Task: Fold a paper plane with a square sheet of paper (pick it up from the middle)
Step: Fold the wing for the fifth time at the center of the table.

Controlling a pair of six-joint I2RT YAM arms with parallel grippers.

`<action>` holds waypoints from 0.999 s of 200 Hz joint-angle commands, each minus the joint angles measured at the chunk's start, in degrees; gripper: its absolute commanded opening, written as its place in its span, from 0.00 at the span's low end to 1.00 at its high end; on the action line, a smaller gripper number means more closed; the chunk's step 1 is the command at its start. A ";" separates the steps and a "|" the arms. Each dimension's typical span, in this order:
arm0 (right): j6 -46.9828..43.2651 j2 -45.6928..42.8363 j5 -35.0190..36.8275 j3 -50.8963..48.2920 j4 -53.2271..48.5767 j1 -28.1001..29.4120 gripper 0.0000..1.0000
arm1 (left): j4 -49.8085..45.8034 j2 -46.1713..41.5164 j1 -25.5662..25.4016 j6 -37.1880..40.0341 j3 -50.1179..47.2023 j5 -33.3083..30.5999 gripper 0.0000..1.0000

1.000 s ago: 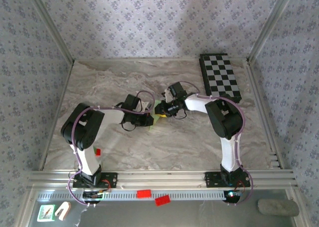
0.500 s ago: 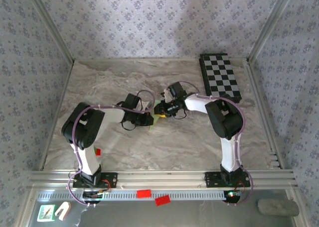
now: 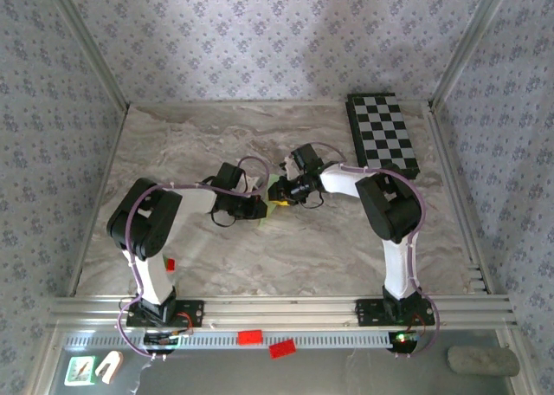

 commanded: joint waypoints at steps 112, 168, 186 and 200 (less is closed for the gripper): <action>-2.32 2.40 1.52 1.66 -4.49 0.04 0.30 | -8.31 -7.90 -0.43 -1.92 -2.52 -5.80 0.28; -2.45 2.75 1.17 2.20 -4.42 0.11 0.30 | -4.11 -7.82 -0.39 -4.88 -3.17 -2.92 0.25; -2.45 2.79 1.11 2.30 -4.62 0.12 0.30 | -3.81 -6.90 -0.43 -4.89 -3.13 -2.89 0.24; -2.45 2.81 1.13 2.38 -4.63 0.09 0.30 | -3.74 -6.20 -0.40 -4.71 -3.13 -2.60 0.21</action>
